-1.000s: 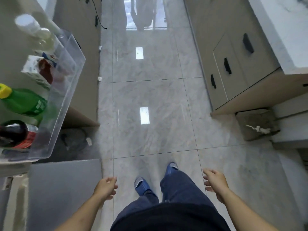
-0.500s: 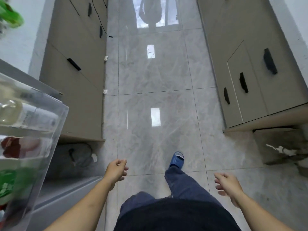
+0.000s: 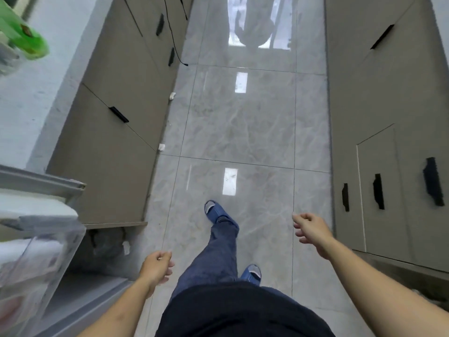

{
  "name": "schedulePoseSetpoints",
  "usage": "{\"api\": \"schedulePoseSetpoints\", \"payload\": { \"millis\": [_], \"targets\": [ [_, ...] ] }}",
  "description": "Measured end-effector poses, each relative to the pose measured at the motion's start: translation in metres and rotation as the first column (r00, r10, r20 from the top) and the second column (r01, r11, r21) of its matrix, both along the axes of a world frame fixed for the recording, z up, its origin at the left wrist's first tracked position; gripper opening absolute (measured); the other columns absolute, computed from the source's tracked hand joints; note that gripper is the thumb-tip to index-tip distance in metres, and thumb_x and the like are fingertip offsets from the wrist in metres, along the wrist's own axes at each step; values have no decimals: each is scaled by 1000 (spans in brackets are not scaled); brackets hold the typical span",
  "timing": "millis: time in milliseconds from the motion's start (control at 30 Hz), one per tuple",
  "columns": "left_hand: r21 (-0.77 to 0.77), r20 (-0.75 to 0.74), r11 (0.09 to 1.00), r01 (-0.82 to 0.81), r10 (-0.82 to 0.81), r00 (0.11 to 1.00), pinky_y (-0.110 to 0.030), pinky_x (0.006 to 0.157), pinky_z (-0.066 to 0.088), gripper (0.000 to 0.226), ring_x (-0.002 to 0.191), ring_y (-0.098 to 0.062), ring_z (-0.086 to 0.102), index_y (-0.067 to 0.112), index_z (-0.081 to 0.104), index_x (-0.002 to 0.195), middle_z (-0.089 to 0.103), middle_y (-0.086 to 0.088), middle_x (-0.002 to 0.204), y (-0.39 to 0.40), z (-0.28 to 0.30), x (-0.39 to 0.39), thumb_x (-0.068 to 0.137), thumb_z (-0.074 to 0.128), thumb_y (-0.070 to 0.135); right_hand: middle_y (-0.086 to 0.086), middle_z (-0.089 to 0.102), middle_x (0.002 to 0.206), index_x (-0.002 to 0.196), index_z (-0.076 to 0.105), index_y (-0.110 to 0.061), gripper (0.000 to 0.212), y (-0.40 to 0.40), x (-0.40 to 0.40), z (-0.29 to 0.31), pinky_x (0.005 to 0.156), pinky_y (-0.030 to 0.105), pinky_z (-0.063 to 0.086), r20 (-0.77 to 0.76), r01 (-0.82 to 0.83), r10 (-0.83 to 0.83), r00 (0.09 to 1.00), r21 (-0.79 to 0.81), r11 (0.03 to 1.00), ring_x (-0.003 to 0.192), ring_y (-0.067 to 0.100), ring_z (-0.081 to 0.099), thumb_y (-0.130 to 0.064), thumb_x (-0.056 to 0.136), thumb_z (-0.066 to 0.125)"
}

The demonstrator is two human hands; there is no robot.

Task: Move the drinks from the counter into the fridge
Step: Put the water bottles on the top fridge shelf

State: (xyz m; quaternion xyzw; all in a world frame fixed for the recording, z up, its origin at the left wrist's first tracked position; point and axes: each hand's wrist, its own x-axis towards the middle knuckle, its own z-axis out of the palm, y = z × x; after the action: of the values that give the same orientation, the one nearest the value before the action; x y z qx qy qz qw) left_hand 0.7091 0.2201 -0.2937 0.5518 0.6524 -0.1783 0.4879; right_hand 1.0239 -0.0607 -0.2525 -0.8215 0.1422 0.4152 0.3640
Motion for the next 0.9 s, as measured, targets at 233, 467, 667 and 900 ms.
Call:
{"api": "schedulePoseSetpoints", "payload": {
  "millis": [233, 467, 667, 900],
  "targets": [
    [-52, 28, 992, -113, 115, 993, -33, 64, 53, 21, 70, -22, 60, 11, 62, 95, 69, -11, 89, 83, -9, 79, 100, 49, 27, 6, 61, 83, 91, 64, -12, 25, 69, 63, 12, 66, 39, 49, -20, -185, 184, 983, -134, 974, 75, 29, 60, -36, 96, 58],
    [-47, 168, 968, -247, 251, 953, -29, 62, 53, 21, 70, -18, 62, 16, 62, 98, 70, -6, 87, 162, 2, 176, 98, 52, 34, 7, 57, 82, 90, 62, -12, 26, 134, 123, 18, 66, 33, 40, -84, -297, 286, 955, -210, 931, 74, 23, 51, -36, 96, 57],
    [-85, 195, 924, -372, 382, 903, -35, 74, 59, 23, 80, -19, 68, 17, 60, 105, 70, -5, 92, 187, 7, 209, 99, 52, 38, 7, 61, 78, 90, 66, -9, 26, 191, 180, 6, 59, 29, 40, -145, -432, 408, 901, -242, 869, 67, 22, 52, -35, 93, 59],
    [-50, 101, 829, -557, 559, 823, -32, 71, 55, 25, 81, -20, 66, 11, 62, 107, 69, -7, 95, 191, 24, 216, 101, 49, 33, 5, 64, 75, 89, 68, -6, 26, 295, 267, 0, 58, 27, 41, -139, -649, 634, 761, -179, 740, 65, 20, 54, -30, 94, 61]
  ]
}}
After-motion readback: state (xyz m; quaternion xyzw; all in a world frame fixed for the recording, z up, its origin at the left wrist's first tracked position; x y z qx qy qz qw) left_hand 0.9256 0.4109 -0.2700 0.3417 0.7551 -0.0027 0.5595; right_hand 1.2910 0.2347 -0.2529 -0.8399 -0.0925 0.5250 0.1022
